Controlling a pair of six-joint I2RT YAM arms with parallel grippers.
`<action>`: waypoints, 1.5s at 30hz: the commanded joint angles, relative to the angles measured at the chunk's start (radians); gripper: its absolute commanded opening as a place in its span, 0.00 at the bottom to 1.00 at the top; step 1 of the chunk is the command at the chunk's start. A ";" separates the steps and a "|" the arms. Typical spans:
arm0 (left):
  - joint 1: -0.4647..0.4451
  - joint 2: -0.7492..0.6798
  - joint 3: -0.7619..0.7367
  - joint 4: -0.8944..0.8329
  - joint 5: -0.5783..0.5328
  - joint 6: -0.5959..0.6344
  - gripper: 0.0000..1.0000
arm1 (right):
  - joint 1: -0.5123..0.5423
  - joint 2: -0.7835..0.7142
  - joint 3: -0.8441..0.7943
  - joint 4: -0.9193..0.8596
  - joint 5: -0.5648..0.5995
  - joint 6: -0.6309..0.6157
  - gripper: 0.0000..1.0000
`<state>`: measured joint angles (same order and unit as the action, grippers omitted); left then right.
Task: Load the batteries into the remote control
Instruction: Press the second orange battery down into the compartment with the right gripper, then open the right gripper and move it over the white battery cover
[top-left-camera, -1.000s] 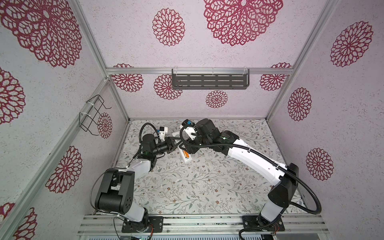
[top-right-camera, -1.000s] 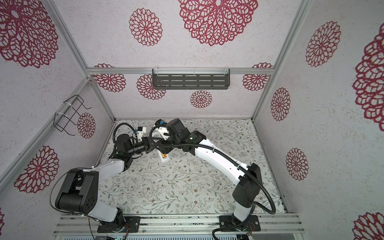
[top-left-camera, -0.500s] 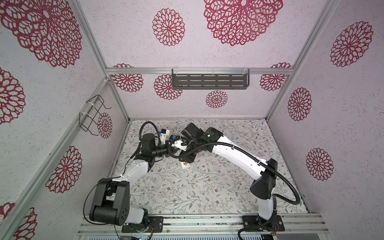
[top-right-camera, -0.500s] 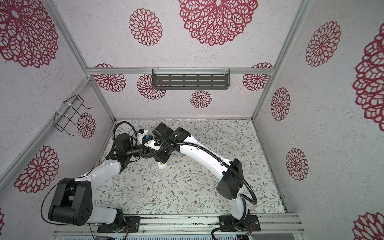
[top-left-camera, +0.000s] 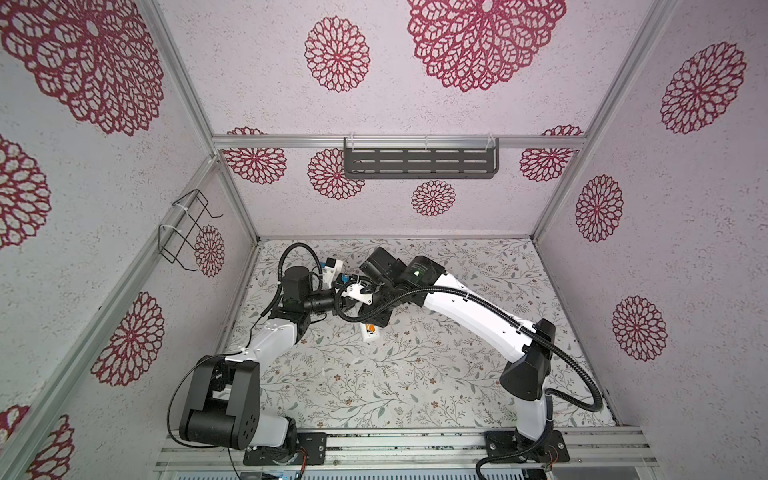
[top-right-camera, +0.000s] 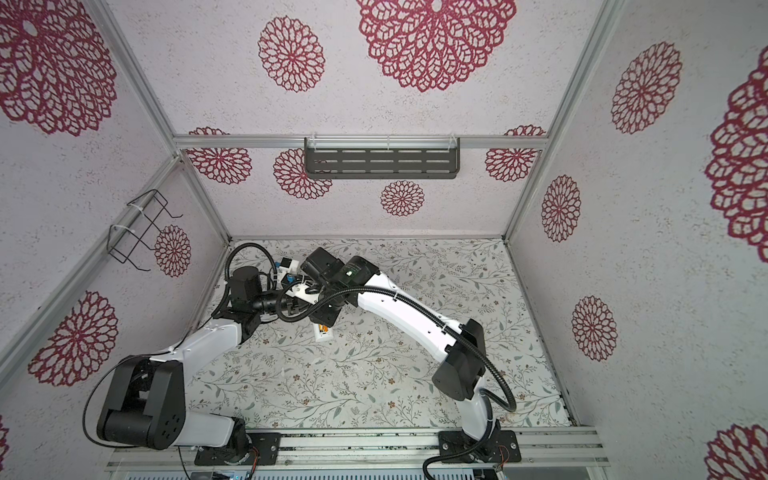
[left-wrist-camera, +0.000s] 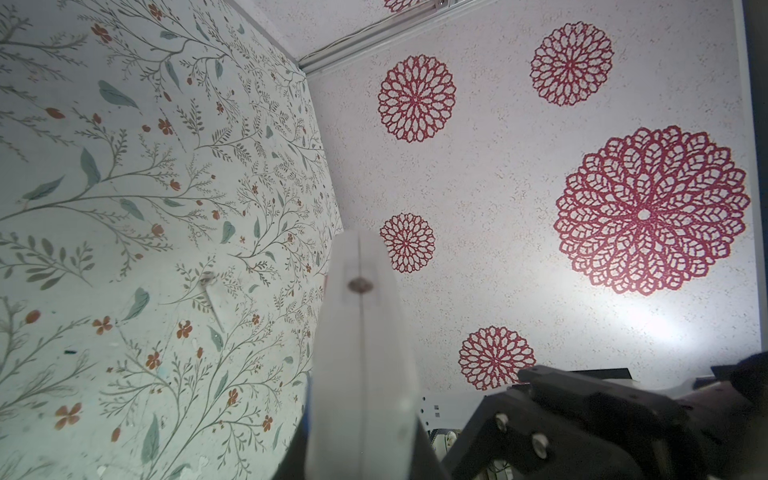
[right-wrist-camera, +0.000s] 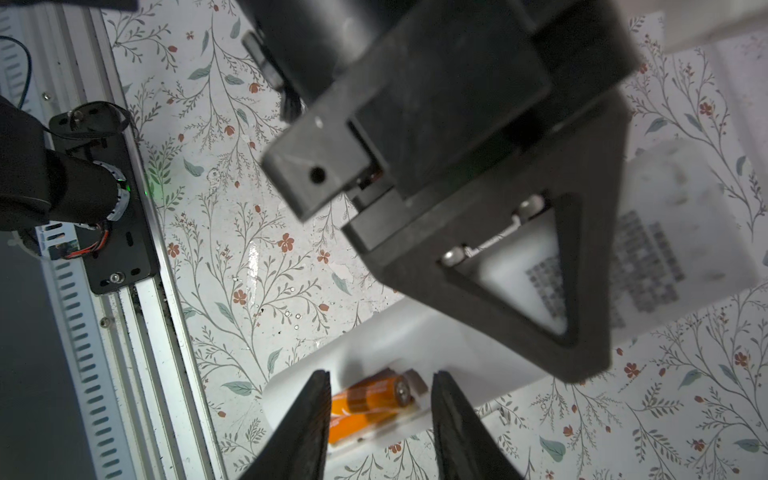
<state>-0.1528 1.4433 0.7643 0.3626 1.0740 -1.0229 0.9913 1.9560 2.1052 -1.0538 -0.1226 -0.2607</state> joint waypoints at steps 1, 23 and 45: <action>-0.007 0.009 0.030 0.064 0.038 -0.021 0.00 | 0.000 -0.049 0.009 -0.019 0.022 -0.022 0.39; -0.007 0.027 0.021 0.199 0.050 -0.121 0.00 | 0.017 -0.052 -0.052 -0.020 0.065 -0.037 0.08; 0.041 -0.030 0.017 -0.102 -0.149 0.072 0.00 | -0.008 -0.117 -0.092 0.133 0.127 0.179 0.41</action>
<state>-0.1345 1.4387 0.7696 0.3027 0.9878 -0.9909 1.0004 1.9064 2.0186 -0.9733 -0.0177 -0.1795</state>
